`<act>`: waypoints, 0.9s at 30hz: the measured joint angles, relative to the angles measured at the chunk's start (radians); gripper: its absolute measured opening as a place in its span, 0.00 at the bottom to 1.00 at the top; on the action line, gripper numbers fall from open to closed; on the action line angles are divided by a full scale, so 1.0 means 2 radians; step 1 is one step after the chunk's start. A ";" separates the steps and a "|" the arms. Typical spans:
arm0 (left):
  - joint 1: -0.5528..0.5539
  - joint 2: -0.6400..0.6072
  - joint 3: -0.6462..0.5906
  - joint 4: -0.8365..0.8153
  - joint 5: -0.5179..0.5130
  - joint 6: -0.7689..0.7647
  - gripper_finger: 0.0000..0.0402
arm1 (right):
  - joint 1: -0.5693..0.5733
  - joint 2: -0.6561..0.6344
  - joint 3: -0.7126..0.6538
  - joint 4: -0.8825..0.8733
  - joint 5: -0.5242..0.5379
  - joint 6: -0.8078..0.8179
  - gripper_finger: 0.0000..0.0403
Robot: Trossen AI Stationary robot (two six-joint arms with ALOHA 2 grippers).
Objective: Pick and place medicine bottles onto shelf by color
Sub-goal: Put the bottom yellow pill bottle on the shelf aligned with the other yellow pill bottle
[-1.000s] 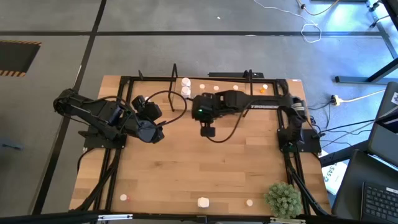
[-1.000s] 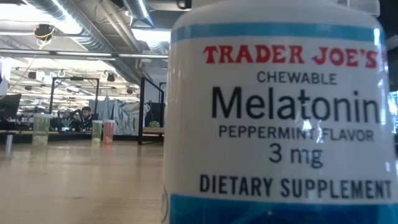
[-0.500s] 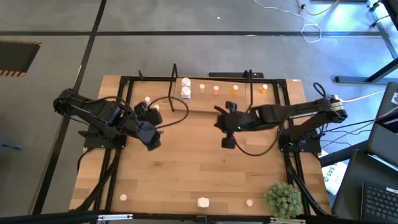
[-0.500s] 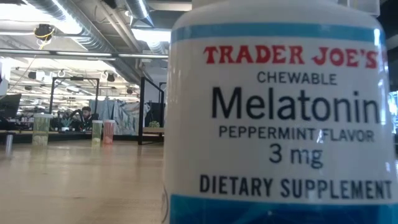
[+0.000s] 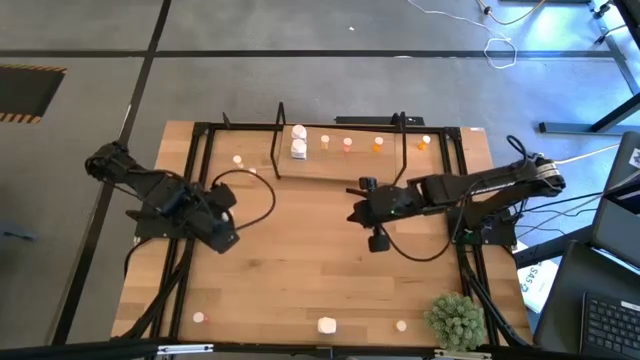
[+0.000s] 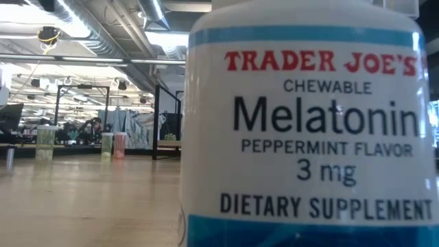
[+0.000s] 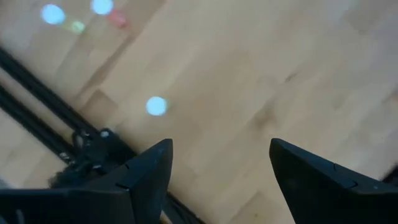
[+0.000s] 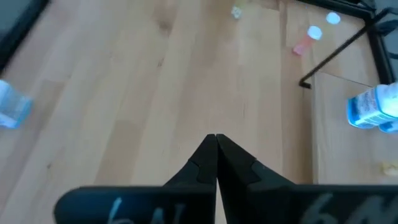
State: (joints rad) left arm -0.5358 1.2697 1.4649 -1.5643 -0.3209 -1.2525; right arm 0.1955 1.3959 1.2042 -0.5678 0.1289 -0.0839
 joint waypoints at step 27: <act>0.021 -0.001 -0.108 0.016 0.044 -0.038 0.65 | 0.007 -0.073 0.000 -0.028 -0.005 0.068 0.03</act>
State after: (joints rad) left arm -0.4947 1.2675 1.2491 -1.5326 -0.2322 -1.3284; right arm 0.2089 1.2491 1.2041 -0.6231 0.1192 0.0521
